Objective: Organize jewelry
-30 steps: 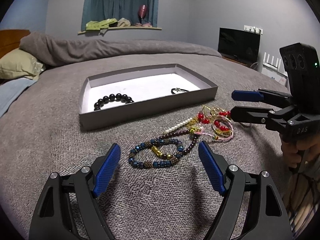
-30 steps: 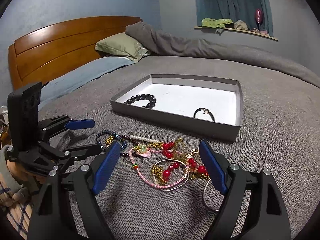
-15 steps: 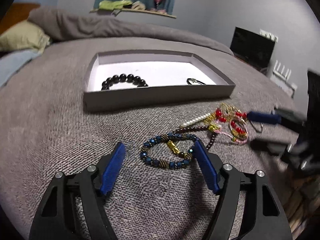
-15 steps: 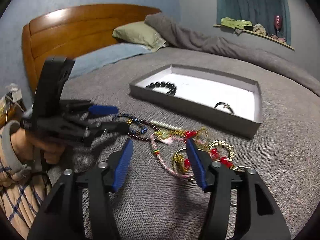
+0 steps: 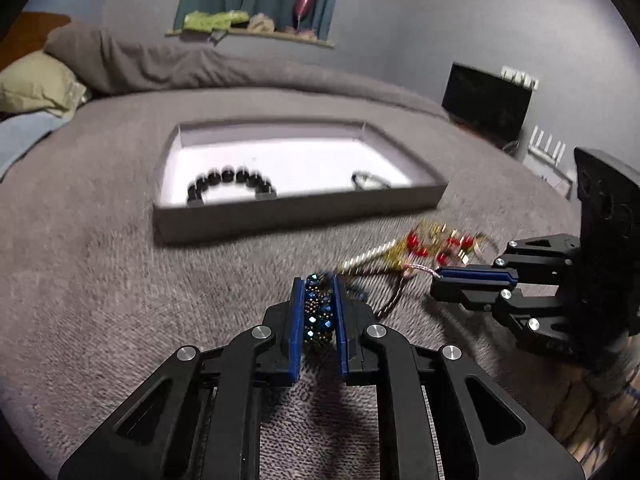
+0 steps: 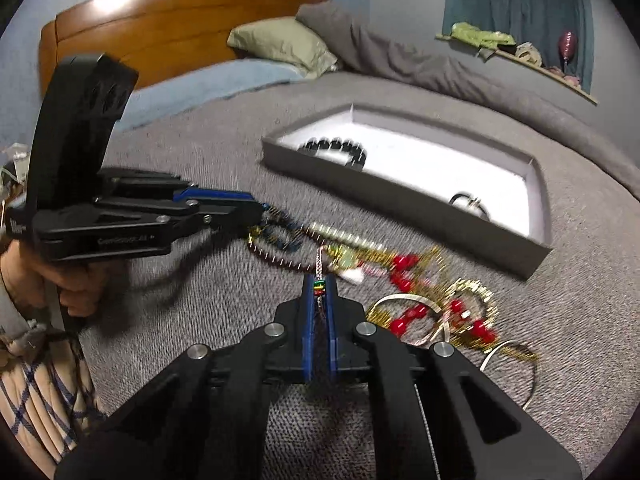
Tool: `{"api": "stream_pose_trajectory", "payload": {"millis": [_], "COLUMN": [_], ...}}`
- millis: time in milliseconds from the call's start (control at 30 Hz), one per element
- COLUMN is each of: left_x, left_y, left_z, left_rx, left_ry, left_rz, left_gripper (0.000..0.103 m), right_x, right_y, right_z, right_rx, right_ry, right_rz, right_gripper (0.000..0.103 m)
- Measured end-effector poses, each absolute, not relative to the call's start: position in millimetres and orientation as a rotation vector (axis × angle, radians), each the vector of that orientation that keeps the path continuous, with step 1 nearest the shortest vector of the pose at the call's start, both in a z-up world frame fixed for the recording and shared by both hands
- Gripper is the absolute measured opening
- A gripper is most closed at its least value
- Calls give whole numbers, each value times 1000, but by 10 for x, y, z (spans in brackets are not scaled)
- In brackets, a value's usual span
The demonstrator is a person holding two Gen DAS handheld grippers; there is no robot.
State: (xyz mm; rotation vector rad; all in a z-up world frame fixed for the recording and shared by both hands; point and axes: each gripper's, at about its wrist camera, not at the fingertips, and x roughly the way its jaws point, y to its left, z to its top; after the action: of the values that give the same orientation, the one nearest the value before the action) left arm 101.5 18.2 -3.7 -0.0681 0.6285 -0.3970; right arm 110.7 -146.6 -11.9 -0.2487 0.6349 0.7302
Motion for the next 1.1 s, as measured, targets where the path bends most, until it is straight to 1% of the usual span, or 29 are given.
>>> {"api": "stream_pose_trajectory", "payload": {"millis": [333, 733, 1100], "left_x": [894, 921, 1012], "left_y": [304, 334, 395], "left_z": [309, 402, 515], "left_rx": [-139, -155, -178], "left_ry": [477, 430, 394], "left_rz": [-403, -393, -391], "left_gripper": [14, 14, 14], "right_x": [1180, 1188, 1435], "right_y": [-1899, -2082, -2301], "right_z": [308, 550, 636], "right_rx": [-45, 60, 217], "right_ry": [488, 396, 412], "right_rz": [721, 745, 816], "right_gripper": [5, 5, 5]}}
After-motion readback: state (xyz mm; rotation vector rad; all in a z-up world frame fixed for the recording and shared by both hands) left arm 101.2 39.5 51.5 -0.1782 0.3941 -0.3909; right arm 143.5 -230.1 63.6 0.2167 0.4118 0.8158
